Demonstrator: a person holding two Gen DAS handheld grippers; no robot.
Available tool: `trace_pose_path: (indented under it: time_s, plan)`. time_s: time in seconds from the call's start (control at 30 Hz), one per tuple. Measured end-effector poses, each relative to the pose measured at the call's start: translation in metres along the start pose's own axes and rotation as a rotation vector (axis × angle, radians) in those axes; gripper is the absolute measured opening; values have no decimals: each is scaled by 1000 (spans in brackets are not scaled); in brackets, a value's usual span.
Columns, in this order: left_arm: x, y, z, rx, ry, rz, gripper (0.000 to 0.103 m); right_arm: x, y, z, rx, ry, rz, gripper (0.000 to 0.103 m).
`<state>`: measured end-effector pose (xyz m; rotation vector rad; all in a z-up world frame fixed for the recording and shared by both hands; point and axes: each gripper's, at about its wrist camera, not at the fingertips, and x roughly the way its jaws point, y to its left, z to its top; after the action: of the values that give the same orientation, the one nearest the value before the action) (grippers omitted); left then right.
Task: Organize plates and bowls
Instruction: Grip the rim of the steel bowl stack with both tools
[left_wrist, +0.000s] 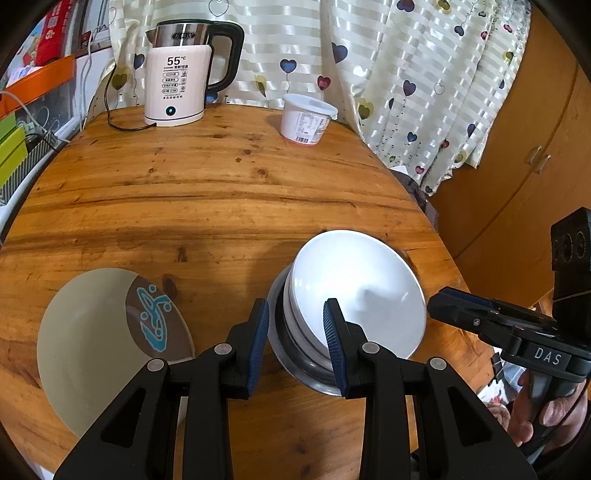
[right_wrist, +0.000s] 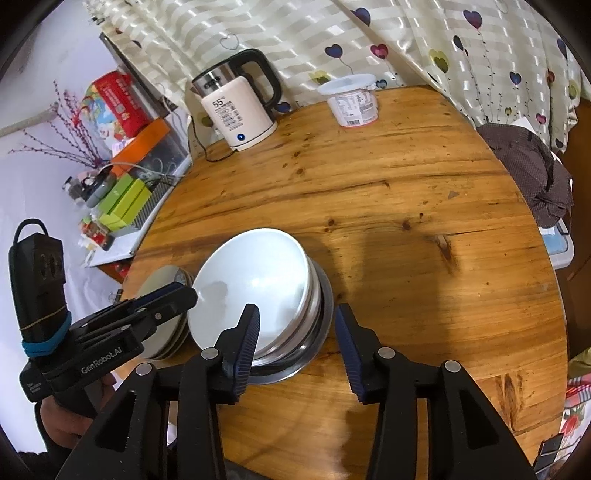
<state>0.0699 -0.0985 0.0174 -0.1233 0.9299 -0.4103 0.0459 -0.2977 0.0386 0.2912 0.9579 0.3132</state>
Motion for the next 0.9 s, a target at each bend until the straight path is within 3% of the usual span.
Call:
trace_pose_path:
  time_s: [0.13,0.3,0.47,0.9]
  plan:
    - [2,1,-2,-8,4,-1,32,1,-1,-1,7,-9,-9,42]
    - [5,0,-3,-11,11,-1,32,4,-4,-2,21,-1,-5,34]
    - [8,-1,-4,-14,21,-6,32,9,-3,-2,19,10,10,18]
    - [10,-1,-7,-22,19,-35,32,13,0,-4,18,13,24,15]
